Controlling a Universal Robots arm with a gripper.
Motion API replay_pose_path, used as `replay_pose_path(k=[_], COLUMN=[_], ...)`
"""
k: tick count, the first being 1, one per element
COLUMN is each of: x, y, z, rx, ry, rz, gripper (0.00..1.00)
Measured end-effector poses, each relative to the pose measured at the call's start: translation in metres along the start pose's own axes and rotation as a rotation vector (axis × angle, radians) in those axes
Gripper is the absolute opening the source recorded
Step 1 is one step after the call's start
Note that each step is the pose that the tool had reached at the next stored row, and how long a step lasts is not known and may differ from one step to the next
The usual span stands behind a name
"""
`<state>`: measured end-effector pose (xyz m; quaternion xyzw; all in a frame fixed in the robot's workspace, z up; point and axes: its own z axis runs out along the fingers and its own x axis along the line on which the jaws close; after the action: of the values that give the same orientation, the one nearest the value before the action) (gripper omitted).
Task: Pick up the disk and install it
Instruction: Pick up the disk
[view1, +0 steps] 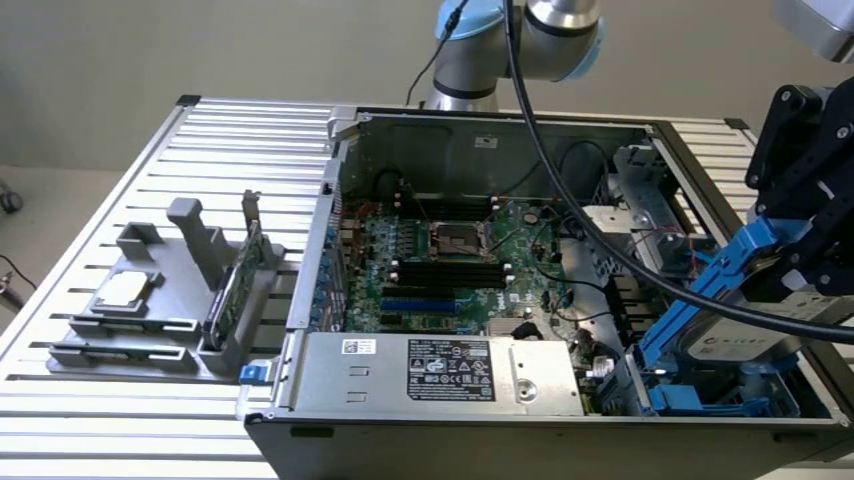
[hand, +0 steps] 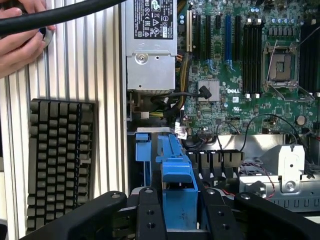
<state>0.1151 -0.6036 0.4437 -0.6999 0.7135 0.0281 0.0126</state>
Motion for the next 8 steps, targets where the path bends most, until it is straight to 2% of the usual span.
replay_pose_path(k=[8], x=[0.0001], y=[0.0000], z=[0.0007], rx=[-0.0027], ry=[0.0004], rz=[0.000], gripper=[0.33])
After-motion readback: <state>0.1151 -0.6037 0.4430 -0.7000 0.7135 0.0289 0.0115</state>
